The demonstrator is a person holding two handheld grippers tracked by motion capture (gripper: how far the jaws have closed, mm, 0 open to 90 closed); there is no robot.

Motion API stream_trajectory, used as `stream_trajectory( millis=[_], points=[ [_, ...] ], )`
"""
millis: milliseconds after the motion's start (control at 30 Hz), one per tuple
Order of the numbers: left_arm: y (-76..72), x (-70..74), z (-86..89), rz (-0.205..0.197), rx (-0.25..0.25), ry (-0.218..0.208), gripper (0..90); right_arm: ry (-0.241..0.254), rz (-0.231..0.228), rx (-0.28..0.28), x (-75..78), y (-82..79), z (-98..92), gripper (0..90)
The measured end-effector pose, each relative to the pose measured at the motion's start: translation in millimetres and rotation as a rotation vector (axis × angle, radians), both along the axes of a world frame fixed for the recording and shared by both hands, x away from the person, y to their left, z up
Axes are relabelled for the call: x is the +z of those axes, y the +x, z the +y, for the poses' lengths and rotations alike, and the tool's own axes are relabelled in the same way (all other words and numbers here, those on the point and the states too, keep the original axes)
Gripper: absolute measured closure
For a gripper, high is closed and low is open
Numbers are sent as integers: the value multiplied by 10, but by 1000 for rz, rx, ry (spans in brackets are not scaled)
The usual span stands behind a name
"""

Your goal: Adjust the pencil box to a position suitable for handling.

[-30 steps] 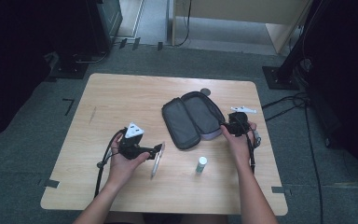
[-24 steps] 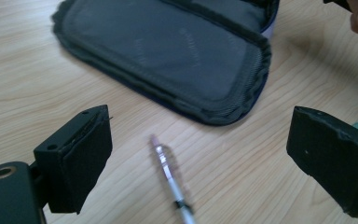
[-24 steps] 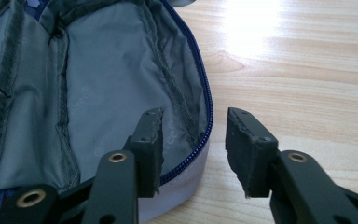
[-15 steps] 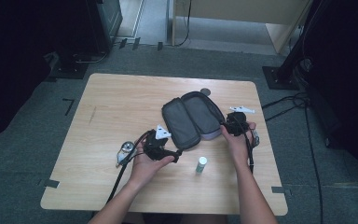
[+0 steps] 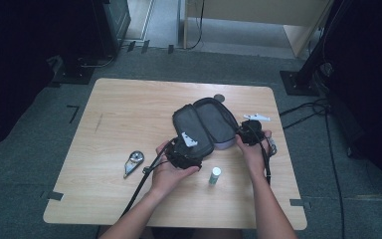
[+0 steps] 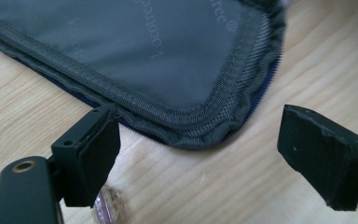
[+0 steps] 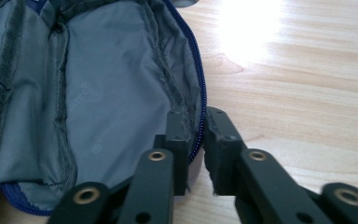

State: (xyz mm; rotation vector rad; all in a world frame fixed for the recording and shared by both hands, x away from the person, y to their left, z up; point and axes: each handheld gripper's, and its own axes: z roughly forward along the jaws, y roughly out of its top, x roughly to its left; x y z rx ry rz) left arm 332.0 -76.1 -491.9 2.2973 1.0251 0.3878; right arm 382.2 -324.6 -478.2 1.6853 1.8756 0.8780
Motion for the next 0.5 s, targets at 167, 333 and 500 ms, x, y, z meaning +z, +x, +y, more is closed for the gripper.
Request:
stream_trajectory(
  millis=[167, 333, 500],
  points=[
    [73, -63, -25, -3, 39, 59, 162, -1, 13, 18, 0, -52, 13, 859],
    [156, -30, -8, -18, 79, 81, 211, -8, 36, 36, -59, -108, 19, 861],
    [284, 9, 123, -7, 150, 79, 232, 25, 49, 74, -64, -168, 44, 846]
  ],
)
